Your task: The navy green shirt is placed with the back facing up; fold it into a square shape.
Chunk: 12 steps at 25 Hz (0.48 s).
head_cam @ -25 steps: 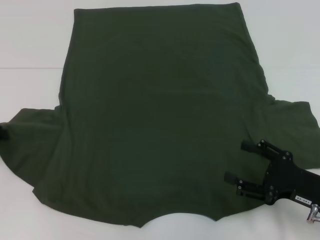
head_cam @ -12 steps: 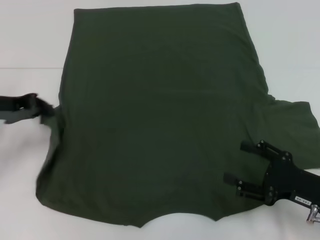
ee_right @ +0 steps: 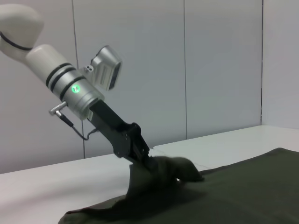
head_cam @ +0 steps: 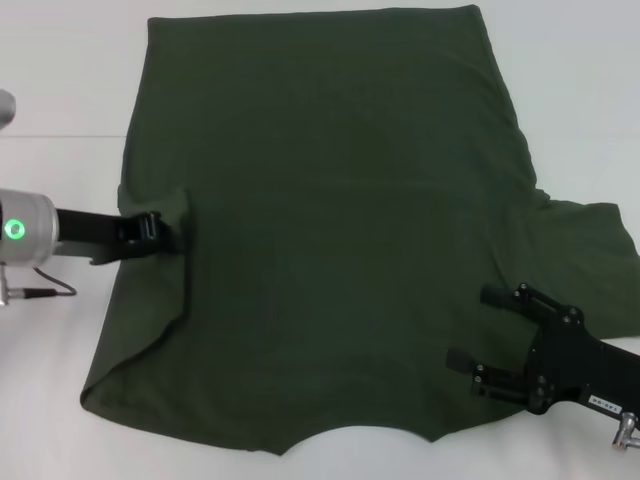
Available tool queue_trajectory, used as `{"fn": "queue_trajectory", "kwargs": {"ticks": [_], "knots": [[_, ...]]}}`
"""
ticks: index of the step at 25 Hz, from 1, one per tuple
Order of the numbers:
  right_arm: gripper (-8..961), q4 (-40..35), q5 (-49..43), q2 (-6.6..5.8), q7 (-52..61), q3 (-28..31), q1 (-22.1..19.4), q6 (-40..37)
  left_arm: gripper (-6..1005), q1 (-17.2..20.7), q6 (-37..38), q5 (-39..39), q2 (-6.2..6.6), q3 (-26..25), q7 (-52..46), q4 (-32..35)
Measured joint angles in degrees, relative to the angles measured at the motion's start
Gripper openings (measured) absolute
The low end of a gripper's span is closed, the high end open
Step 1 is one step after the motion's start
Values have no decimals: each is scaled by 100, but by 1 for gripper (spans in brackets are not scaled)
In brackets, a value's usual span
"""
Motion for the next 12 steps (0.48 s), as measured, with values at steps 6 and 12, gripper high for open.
{"fn": "queue_trajectory", "kwargs": {"ticks": [6, 12], "knots": [[930, 0, 0, 0, -2, 0, 16, 0, 14, 5, -377, -121, -164, -27, 43, -471], [930, 0, 0, 1, -2, 0, 23, -1, 15, 71, -669, -521, -176, -45, 281, -792]]}}
